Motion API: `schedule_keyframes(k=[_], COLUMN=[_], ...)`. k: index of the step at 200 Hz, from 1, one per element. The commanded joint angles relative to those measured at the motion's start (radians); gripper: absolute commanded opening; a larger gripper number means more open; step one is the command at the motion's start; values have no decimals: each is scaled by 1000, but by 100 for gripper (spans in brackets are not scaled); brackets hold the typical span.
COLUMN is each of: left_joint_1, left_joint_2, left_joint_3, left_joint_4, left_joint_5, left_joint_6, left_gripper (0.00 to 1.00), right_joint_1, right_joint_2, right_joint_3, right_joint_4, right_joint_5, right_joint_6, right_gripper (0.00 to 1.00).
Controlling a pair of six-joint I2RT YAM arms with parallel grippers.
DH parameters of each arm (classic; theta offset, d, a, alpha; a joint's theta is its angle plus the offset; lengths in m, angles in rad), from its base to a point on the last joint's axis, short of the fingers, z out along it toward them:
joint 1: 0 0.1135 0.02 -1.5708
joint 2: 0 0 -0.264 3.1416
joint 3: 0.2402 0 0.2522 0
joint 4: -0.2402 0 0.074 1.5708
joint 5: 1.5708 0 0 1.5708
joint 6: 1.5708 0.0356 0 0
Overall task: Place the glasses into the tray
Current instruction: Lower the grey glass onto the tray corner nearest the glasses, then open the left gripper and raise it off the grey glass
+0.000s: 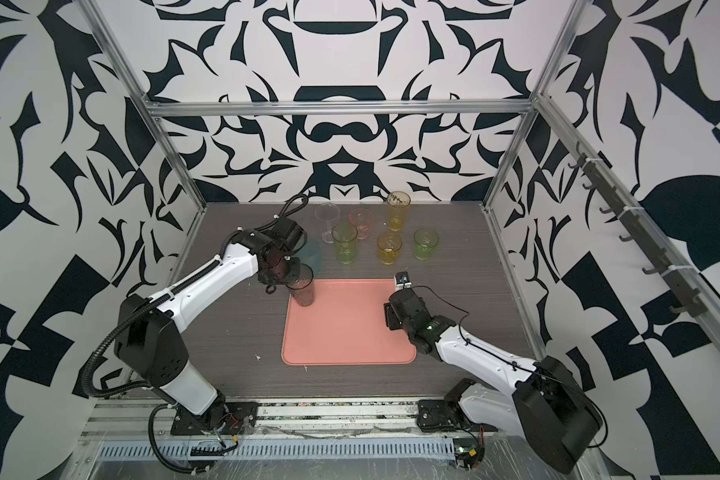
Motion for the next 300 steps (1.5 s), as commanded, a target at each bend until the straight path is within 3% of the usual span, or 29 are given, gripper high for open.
schedule_keyframes(k=[1,134,169,193,300], left_joint_1=[-3,-3,-3,-2,-2], left_joint_2=[17,77,88,78,31], left_joint_3=[38,58,76,83,179], left_joint_4=[-12,10,-13,-5,-69], left_joint_5=[-19,-25,-36,-22,-48], left_joint_6=[-1,16,17,11,11], left_gripper=[0,2,15,31,46], right_joint_1=[0,-1,-1,-1,-1], right_joint_2=[3,4,4,4,1], right_joint_3=[40,43,44,44,40], right_joint_4=[-7,-13,-12,-14,-8], right_joint_5=[24,21,19,21,18], right_joint_6=[3,4,3,3,3], right_gripper=[67,68,67,67,68])
